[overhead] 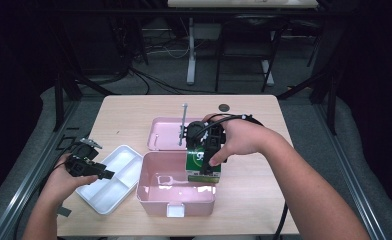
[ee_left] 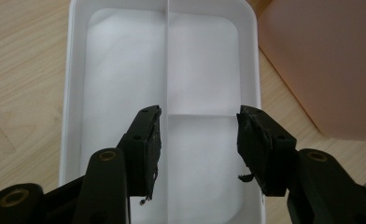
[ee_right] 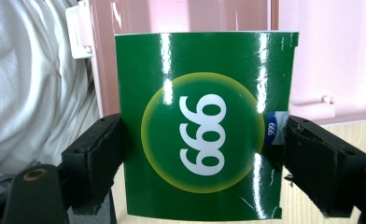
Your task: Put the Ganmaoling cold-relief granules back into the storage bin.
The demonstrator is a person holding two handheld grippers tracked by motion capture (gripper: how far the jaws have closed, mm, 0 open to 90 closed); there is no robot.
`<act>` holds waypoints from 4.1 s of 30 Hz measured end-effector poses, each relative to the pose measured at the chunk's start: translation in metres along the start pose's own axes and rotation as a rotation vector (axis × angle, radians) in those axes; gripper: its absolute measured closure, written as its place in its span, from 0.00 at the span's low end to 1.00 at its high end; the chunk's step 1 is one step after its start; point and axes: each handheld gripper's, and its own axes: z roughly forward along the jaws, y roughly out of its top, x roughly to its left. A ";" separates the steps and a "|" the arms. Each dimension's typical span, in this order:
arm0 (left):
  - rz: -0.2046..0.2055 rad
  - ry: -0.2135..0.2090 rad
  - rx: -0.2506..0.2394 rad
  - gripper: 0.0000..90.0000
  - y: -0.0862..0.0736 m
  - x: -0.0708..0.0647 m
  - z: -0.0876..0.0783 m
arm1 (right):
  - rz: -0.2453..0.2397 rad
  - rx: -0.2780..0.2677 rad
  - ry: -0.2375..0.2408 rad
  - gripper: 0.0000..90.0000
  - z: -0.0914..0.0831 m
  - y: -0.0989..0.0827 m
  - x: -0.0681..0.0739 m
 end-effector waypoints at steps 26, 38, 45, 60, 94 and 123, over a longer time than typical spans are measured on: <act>-0.004 -0.001 0.002 0.55 -0.001 0.002 0.001 | -0.027 0.009 0.047 0.18 0.047 0.012 0.001; -0.005 -0.001 0.003 0.55 -0.001 0.002 0.002 | -0.036 0.035 0.058 0.18 0.079 0.009 0.000; -0.004 0.000 0.005 0.55 -0.001 0.002 0.002 | -0.028 0.031 0.067 0.18 0.094 0.008 -0.002; -0.005 0.000 0.006 0.55 0.000 0.001 0.003 | -0.029 0.046 0.070 0.18 0.107 0.006 -0.003; 0.001 0.002 0.015 0.55 0.000 0.002 0.005 | -0.011 0.064 0.087 0.18 0.133 0.002 -0.008; 0.002 0.001 0.017 0.55 0.000 0.000 0.007 | 0.011 0.047 0.056 0.19 0.122 0.002 -0.008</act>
